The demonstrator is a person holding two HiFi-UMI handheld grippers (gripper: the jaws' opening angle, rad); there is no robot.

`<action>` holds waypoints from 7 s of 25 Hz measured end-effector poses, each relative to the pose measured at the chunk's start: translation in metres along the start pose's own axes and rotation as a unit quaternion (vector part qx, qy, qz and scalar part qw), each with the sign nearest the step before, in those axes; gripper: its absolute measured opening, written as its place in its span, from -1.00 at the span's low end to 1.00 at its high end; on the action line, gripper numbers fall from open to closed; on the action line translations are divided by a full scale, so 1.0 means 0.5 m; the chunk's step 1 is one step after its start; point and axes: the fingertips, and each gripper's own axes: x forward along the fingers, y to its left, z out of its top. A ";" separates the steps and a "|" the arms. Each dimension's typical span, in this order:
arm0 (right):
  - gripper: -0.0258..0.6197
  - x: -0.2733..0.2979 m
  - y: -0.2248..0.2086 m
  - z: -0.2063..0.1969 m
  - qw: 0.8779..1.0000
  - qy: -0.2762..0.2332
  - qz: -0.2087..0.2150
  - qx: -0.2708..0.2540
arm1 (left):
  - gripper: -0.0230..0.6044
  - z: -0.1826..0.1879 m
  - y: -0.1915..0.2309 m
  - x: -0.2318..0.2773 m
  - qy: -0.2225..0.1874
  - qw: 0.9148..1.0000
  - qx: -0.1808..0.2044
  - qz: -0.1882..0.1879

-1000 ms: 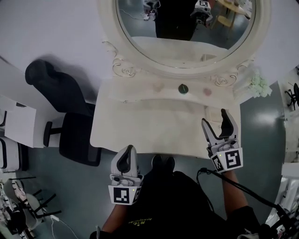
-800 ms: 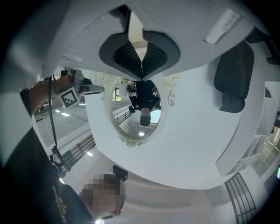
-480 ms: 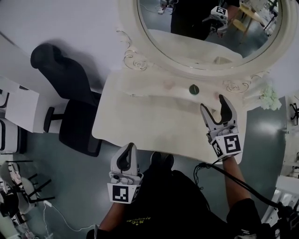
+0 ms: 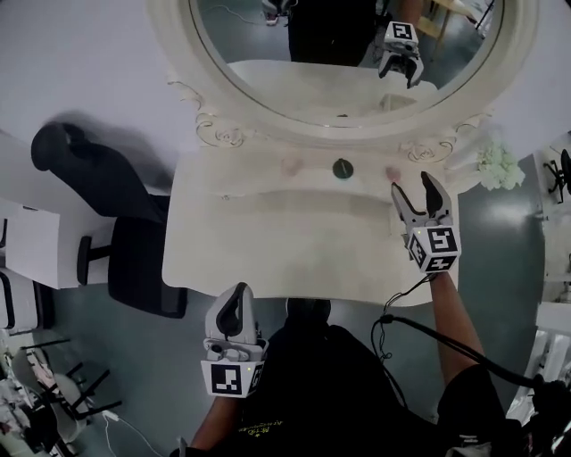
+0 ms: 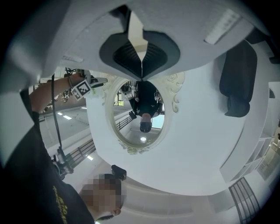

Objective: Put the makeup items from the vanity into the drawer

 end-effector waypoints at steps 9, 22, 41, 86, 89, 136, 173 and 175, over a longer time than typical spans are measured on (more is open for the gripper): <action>-0.07 0.140 -0.047 -0.180 0.984 0.161 0.045 0.056 | -0.86 -0.038 -0.006 0.016 0.021 1.000 -0.005 0.002; -0.04 0.217 -0.066 -0.249 0.969 0.245 0.021 0.011 | -0.86 -0.053 0.017 -0.015 0.049 0.998 -0.005 0.031; -0.19 0.203 -0.061 -0.266 0.962 0.261 0.031 0.072 | -0.86 -0.059 0.015 -0.008 0.053 0.998 -0.003 0.025; -0.18 -0.034 -0.082 -0.457 0.874 0.471 0.075 0.096 | -0.86 -0.079 -0.026 0.014 0.068 0.998 -0.006 -0.017; -0.18 -0.038 -0.074 -0.470 0.857 0.501 0.083 0.085 | -0.86 -0.080 -0.023 0.017 0.067 0.998 -0.005 -0.016; -0.29 -0.113 0.008 -0.149 0.934 0.329 0.070 0.124 | -0.86 -0.001 -0.042 0.030 -0.001 0.999 0.002 -0.047; -0.91 -0.435 0.302 0.235 0.981 -0.168 0.035 0.088 | -0.86 0.174 -0.148 -0.029 -0.109 0.988 0.043 -0.102; -0.92 -0.435 0.307 0.235 0.981 -0.167 0.041 0.086 | -0.86 0.175 -0.150 -0.030 -0.110 0.988 0.043 -0.103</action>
